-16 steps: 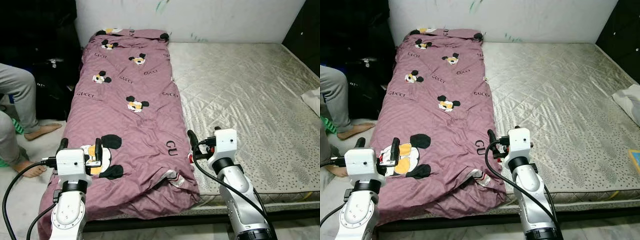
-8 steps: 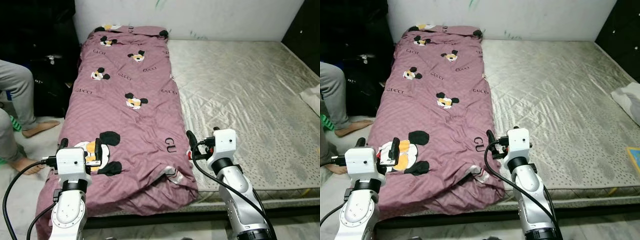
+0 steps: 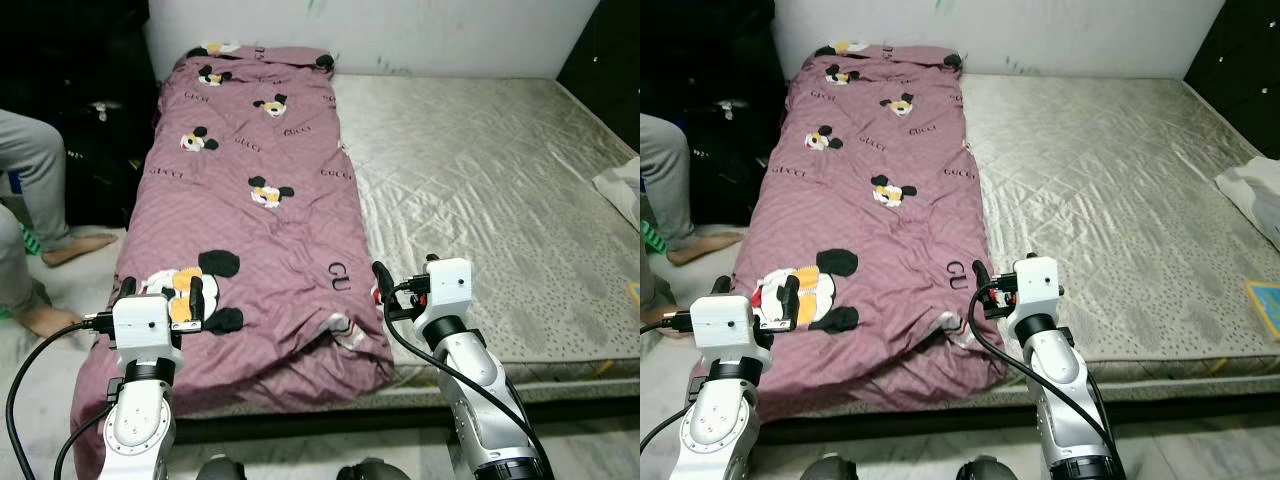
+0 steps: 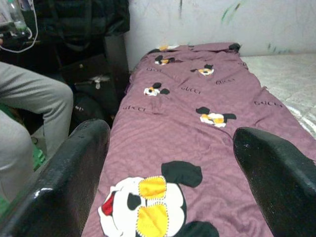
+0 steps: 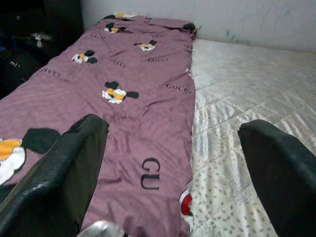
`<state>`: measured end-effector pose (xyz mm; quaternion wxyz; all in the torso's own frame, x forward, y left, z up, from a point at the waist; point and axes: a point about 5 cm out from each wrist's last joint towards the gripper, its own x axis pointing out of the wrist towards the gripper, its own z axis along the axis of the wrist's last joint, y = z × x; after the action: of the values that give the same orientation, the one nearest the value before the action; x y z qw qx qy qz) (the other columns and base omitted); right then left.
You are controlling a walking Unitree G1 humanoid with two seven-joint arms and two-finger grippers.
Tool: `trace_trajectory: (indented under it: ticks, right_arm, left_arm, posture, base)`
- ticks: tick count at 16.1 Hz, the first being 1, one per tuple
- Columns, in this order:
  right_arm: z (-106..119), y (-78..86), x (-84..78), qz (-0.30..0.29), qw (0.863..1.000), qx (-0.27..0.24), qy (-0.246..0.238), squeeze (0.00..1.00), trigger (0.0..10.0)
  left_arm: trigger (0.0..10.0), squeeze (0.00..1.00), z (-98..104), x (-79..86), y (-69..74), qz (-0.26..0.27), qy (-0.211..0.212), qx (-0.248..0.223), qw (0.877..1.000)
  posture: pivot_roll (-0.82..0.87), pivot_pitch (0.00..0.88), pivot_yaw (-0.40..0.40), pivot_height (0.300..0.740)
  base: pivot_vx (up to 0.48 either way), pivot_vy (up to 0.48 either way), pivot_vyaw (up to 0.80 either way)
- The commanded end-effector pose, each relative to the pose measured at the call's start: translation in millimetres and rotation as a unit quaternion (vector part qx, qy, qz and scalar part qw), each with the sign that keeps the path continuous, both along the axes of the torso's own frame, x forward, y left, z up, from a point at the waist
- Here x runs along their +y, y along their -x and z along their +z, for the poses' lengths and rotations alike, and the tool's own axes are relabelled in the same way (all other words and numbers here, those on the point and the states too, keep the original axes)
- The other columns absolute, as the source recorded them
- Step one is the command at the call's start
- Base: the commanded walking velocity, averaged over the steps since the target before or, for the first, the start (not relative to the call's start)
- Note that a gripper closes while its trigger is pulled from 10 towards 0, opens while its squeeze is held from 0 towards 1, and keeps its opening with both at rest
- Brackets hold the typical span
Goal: Clean up the room
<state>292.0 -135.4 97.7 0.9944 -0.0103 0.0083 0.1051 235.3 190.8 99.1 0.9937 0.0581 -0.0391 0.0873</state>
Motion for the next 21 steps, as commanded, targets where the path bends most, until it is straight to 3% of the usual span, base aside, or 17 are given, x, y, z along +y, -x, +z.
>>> trace_trajectory:
  ticks: [1,10,21]
  right_arm:
    - [-1.9,-0.5,-0.2,0.001,1.000,0.006,0.002,0.00,10.0]
    - [-2.9,-2.3,1.0,0.006,1.000,0.007,0.005,0.00,10.0]
    - [-4.7,-4.8,2.2,0.011,1.000,0.007,0.007,0.00,10.0]
  left_arm:
    - [10.0,0.00,-0.2,1.0,-0.7,0.007,0.003,0.002,1.000]
    - [10.0,0.00,-0.7,1.4,-3.3,0.009,0.004,0.003,1.000]
    - [10.0,0.00,0.7,-1.0,-3.2,-0.001,0.014,-0.007,1.000]
  posture:
    - [0.05,0.122,-0.043,0.681]
    - [0.05,0.119,-0.044,0.591]
    - [0.05,0.109,-0.047,0.591]
  base:
    - [0.000,0.000,0.00]
    - [0.000,0.000,0.00]
    - [0.047,0.000,0.00]
